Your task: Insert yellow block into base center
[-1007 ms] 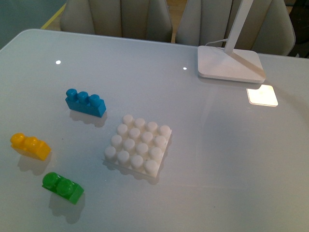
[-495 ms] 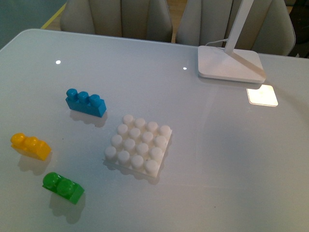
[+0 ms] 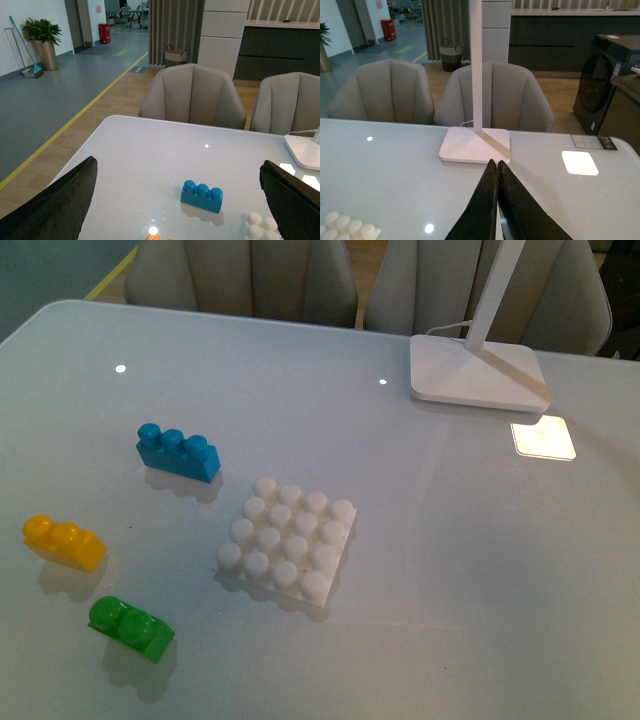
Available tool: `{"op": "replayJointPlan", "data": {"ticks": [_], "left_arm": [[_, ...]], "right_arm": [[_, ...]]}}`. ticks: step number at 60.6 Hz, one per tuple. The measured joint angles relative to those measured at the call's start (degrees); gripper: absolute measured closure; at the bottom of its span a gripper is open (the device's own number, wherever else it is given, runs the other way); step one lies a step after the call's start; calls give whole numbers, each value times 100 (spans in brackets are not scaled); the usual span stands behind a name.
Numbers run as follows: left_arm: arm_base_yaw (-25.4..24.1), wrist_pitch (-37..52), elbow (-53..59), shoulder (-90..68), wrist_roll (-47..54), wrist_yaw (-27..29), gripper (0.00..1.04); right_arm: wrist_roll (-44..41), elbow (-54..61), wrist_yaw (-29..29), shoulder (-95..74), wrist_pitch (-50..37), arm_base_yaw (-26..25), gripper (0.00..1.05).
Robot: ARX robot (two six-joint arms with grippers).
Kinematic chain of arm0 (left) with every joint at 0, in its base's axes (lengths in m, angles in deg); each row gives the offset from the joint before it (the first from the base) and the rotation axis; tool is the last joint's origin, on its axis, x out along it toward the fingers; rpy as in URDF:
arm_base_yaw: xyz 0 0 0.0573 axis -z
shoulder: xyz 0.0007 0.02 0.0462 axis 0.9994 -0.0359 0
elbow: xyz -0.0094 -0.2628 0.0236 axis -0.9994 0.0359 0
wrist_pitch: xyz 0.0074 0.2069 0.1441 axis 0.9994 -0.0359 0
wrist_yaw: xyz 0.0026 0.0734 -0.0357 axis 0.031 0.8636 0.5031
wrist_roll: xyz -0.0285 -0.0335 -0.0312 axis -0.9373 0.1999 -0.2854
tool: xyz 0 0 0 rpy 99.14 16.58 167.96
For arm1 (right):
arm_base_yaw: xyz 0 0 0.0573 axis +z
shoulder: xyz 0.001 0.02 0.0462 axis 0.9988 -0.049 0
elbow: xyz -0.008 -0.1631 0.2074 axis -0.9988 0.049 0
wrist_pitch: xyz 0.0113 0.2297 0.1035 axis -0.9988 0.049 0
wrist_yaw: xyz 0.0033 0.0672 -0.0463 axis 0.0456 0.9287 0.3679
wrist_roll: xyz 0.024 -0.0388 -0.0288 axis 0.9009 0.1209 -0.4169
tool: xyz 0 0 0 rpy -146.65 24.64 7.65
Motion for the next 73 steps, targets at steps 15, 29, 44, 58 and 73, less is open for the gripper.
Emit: {"op": "replayJointPlan", "data": {"ticks": [15, 29, 44, 58, 73], "left_arm": [[0, 0, 0, 0, 0, 2, 7], [0, 0, 0, 0, 0, 2, 7], [0, 0, 0, 0, 0, 0, 7], [0, -2, 0, 0, 0, 0, 7], [0, -2, 0, 0, 0, 0, 7]], "right_arm": [[0, 0, 0, 625, 605, 0, 103], [0, 0, 0, 1115, 1102, -2, 103], [0, 0, 0, 2190, 2212, -2, 103], [0, 0, 2, 2208, 2223, -2, 71], [0, 0, 0, 2208, 2223, -2, 22]]}}
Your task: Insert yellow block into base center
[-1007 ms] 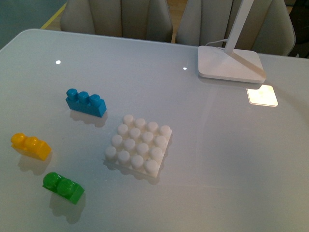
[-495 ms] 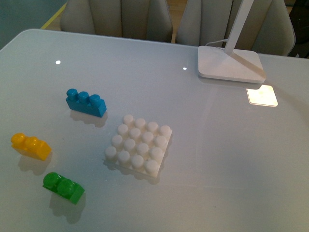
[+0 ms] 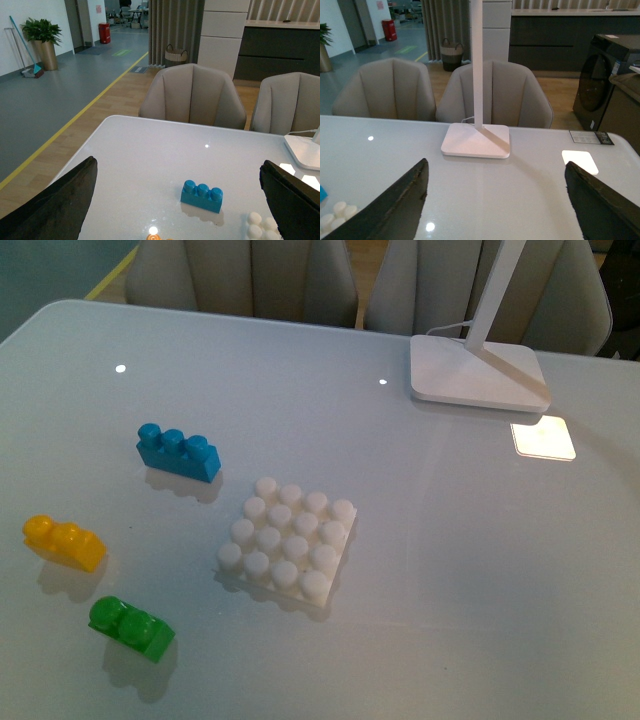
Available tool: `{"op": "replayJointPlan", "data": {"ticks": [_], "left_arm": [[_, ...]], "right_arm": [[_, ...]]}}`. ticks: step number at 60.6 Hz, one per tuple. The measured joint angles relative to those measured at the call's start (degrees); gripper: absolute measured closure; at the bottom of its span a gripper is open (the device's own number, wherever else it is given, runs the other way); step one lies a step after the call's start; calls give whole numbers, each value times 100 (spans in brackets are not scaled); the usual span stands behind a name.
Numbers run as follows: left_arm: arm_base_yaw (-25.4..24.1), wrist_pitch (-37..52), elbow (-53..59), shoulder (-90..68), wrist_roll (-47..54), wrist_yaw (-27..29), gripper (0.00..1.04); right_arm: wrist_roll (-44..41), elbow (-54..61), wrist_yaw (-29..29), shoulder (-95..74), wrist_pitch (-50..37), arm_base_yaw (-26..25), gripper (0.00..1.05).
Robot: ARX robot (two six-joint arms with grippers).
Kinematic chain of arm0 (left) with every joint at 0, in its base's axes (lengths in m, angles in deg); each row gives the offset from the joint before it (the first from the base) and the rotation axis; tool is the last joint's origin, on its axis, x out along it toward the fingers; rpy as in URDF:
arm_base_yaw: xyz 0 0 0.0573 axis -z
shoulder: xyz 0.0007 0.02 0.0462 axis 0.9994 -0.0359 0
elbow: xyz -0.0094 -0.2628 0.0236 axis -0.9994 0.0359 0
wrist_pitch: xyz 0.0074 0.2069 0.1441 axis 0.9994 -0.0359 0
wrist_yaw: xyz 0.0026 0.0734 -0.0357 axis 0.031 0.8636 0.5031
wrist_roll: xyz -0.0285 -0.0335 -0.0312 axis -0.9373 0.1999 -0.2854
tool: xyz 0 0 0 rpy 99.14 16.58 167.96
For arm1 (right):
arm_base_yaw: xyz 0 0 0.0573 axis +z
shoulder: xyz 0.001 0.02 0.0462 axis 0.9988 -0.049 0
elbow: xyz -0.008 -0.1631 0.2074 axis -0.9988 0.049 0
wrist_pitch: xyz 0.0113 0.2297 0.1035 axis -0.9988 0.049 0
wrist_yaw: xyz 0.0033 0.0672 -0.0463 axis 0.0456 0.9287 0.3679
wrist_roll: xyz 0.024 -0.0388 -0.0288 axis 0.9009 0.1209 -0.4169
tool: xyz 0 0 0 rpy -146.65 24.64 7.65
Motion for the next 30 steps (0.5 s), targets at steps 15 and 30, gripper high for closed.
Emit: {"op": "replayJointPlan", "data": {"ticks": [15, 30], "left_arm": [[68, -1878, -780, -1113, -297, -739, 7], [999, -1305, -1156, -2868, -699, -214, 7]], "right_arm": [[4, 0, 4, 2, 0, 0, 9], [4, 0, 2, 4, 2, 0, 9]]}}
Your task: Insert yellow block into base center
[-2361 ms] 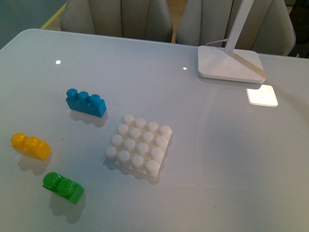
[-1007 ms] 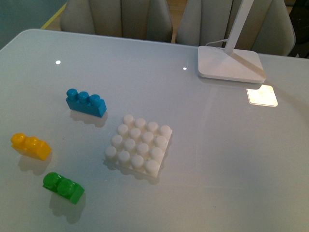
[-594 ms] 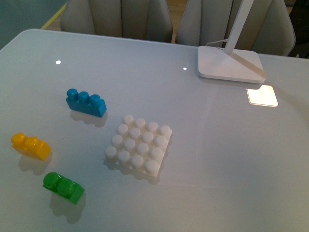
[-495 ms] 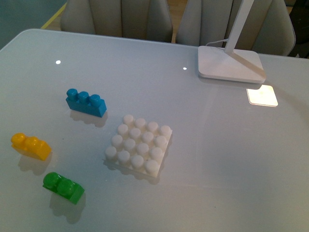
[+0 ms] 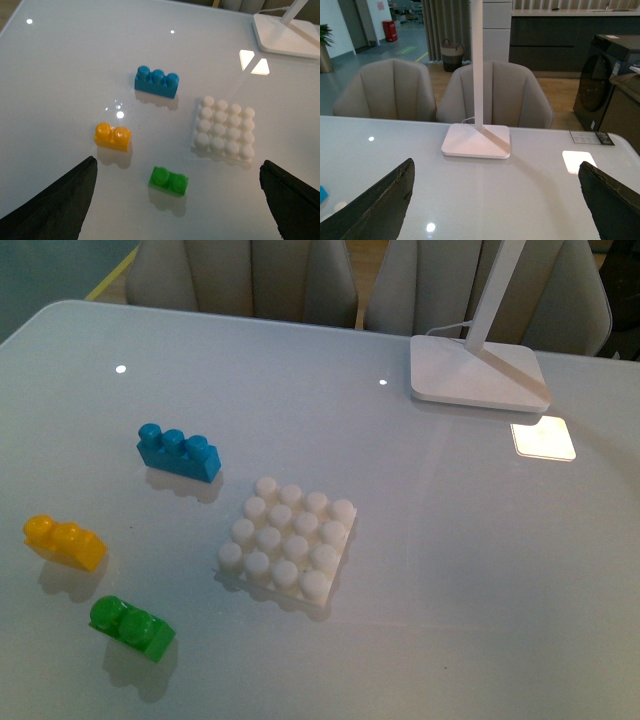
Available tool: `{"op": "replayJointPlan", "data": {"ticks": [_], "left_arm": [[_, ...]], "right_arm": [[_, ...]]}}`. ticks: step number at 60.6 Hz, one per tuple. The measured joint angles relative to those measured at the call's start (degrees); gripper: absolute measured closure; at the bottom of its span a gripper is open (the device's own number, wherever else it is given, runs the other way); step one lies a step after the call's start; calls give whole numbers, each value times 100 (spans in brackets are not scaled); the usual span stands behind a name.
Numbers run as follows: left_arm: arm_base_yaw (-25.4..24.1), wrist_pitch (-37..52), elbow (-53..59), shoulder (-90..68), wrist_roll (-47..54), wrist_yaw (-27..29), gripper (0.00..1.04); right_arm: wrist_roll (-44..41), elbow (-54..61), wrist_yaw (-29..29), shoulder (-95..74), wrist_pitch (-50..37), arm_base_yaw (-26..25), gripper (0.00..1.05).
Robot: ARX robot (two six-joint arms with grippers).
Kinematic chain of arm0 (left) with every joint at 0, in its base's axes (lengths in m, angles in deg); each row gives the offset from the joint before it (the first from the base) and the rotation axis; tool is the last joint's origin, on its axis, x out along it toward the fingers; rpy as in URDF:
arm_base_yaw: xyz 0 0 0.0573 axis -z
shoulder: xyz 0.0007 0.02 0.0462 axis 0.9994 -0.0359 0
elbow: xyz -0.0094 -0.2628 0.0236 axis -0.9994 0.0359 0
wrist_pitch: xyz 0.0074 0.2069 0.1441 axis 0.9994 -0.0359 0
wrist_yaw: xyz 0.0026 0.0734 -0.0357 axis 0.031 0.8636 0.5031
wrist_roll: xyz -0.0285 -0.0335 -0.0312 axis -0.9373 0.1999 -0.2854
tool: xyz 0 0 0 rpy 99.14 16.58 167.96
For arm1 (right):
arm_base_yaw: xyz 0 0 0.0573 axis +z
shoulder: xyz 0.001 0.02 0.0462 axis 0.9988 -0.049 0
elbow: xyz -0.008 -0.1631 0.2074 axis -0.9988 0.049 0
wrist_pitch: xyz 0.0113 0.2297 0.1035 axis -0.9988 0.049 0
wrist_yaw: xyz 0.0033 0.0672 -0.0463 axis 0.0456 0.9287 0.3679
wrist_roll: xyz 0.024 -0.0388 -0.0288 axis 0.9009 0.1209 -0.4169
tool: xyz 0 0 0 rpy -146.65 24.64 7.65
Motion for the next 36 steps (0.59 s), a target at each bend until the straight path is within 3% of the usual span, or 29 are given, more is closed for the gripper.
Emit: {"op": "replayJointPlan", "data": {"ticks": [18, 36], "left_arm": [[739, 2800, -111, -3012, 24, 765, 7], [645, 4712, -413, -5436, 643, 767, 7]], "right_arm": [[0, 0, 0, 0, 0, 0, 9], [0, 0, 2, 0, 0, 0, 9]]}}
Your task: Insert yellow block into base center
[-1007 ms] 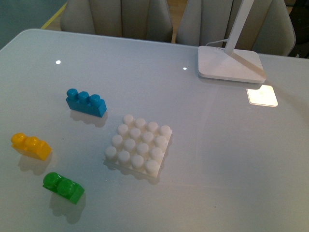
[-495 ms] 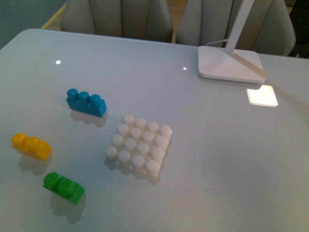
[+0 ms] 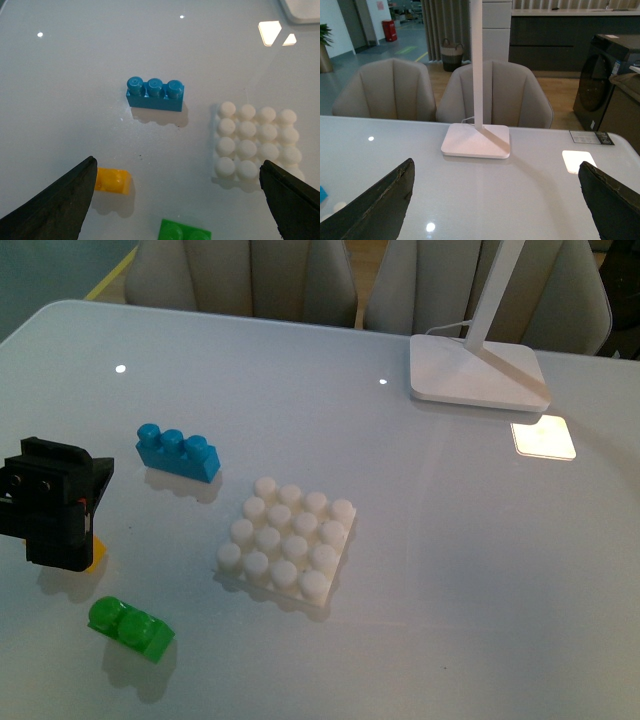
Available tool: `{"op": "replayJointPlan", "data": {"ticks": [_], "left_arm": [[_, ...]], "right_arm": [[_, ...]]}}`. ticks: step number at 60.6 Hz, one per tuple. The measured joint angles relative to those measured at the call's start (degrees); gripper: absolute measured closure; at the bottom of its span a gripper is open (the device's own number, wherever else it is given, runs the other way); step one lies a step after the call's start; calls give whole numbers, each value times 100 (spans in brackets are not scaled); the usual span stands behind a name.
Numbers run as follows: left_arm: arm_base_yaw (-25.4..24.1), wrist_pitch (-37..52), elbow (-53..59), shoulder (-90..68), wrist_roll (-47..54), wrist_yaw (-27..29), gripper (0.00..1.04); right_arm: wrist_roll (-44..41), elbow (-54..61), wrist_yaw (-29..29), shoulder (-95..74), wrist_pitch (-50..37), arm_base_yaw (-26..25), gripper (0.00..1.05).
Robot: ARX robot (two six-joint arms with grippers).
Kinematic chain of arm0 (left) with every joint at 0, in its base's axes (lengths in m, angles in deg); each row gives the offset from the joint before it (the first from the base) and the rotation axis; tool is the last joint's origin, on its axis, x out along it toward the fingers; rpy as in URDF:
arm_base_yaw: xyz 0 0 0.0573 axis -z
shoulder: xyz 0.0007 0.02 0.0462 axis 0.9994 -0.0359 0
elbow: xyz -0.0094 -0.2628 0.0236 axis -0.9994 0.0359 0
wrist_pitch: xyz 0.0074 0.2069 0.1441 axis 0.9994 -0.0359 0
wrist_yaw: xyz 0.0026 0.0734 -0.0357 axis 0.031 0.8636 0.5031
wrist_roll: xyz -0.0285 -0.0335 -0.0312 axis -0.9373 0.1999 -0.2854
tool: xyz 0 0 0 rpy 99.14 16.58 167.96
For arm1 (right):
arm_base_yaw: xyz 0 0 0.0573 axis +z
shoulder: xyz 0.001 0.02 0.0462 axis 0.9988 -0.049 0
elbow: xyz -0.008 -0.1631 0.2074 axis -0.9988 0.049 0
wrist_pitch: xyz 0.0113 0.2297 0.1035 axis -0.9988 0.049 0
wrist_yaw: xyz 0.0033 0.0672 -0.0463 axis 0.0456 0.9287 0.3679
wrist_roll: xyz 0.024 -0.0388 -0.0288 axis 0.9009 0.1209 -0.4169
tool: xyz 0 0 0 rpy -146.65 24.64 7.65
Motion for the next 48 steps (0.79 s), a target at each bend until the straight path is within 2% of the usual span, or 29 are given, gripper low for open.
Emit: {"op": "replayJointPlan", "data": {"ticks": [10, 18, 34, 48], "left_arm": [[-354, 704, -118, -1023, 468, -313, 7], [-863, 1141, -354, -1980, 1058, -748, 7], [-1469, 1303, -704, -2837, 1598, -1008, 7], [-1563, 1132, -935, -3314, 1545, -1023, 7]], "right_arm": [[0, 0, 0, 0, 0, 0, 9], [0, 0, 0, 0, 0, 0, 9], [0, 0, 0, 0, 0, 0, 9], [0, 0, -2, 0, 0, 0, 9]]}}
